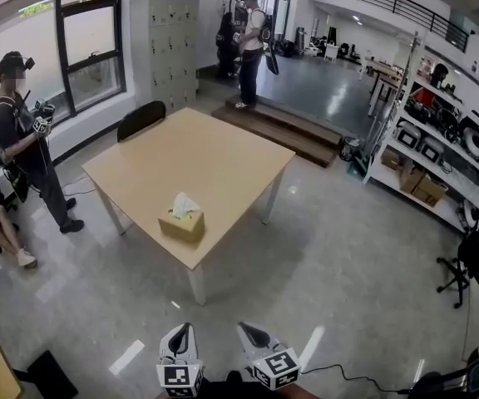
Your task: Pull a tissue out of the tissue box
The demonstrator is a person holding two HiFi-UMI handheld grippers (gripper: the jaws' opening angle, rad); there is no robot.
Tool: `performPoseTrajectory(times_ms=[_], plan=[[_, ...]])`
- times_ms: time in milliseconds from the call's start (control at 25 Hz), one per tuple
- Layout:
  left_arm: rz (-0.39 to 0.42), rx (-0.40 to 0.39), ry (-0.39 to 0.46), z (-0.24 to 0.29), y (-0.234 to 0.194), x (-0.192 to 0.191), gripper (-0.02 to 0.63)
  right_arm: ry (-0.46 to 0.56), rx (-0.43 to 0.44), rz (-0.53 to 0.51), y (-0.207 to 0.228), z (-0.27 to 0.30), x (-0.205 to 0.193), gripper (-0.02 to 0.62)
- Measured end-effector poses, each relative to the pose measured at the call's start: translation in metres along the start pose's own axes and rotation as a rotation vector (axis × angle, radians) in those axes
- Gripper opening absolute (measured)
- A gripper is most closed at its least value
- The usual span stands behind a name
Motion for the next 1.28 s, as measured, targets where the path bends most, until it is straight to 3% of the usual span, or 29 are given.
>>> performPoseTrajectory(times_ms=[320,560,880,1280], plan=[[0.007,-0.021,-0.013,0.001,-0.032,0.006,0.018,-0.014,-0.019,0.017,-0.019,0.02,0.006,-0.009],[0.0,0.021,0.0,-0.012,-0.066,0.034,0.018,-0.016,0.007,0.004,-0.051,0.039,0.018,-0.009],[0.037,0.021,0.009,-0.042,-0.128,0.02,0.018,-0.018,0.022,-0.008,-0.113,0.076,0.02,-0.009],[-0.022,0.061,0.023,-0.06,-0.171,0.02,0.018,-0.053,0.019,-0.033,-0.145,0.1,0.019,-0.009]])
Point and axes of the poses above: the fingertips, and each gripper's own axes: z forward along the fingers, y to its right, x out of its top, the point moved 6 cm from there along -z, backward along the fingers, and after that the axes turned 15 degrees about -x, right-handed, at the moved point
